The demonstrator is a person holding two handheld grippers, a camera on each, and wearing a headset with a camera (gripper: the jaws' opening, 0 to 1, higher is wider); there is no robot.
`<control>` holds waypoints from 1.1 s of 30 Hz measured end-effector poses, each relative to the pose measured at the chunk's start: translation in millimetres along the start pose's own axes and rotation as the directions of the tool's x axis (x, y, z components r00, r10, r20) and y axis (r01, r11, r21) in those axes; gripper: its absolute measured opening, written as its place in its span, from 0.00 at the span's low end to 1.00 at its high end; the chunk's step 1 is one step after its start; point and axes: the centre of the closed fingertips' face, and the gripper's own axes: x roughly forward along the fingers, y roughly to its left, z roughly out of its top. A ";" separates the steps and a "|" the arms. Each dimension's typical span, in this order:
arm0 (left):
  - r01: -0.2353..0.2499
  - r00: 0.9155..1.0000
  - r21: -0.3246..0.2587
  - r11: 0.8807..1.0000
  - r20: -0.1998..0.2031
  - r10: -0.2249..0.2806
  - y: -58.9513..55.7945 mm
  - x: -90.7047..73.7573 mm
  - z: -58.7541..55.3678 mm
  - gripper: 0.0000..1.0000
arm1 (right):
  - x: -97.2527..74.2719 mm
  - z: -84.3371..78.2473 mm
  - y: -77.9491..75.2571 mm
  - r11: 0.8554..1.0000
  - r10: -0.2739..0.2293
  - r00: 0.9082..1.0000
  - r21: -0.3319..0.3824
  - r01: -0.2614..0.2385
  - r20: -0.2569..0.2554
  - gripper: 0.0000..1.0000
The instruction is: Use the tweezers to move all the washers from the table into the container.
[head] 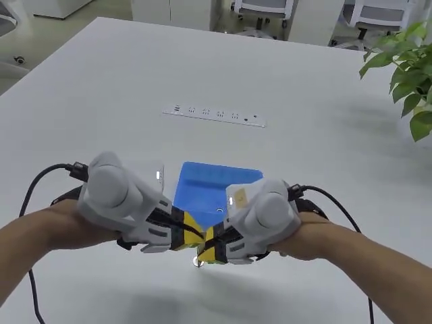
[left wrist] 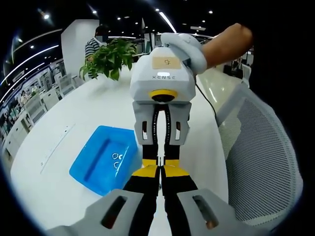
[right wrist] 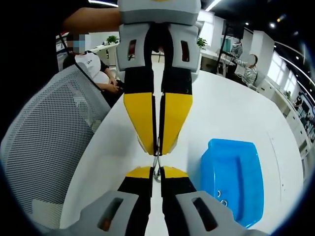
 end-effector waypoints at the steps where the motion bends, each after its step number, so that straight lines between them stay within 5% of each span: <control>1: -0.001 1.000 -0.004 1.000 0.003 0.001 0.1 -0.3 0.5 0.05 | -0.6 0.5 -0.2 1.000 -0.002 1.000 0.001 0.002 0.002 0.06; 17: -0.027 0.997 -0.073 0.997 0.069 0.032 2.5 -4.7 2.1 0.31 | -18.9 11.4 -5.4 1.000 -0.012 1.000 -0.010 0.012 0.016 0.07; 33: -0.111 0.982 -0.173 0.979 0.130 0.134 8.9 -13.7 -7.2 0.77 | -48.4 28.9 -18.4 0.999 -0.015 0.999 -0.034 0.016 0.033 0.07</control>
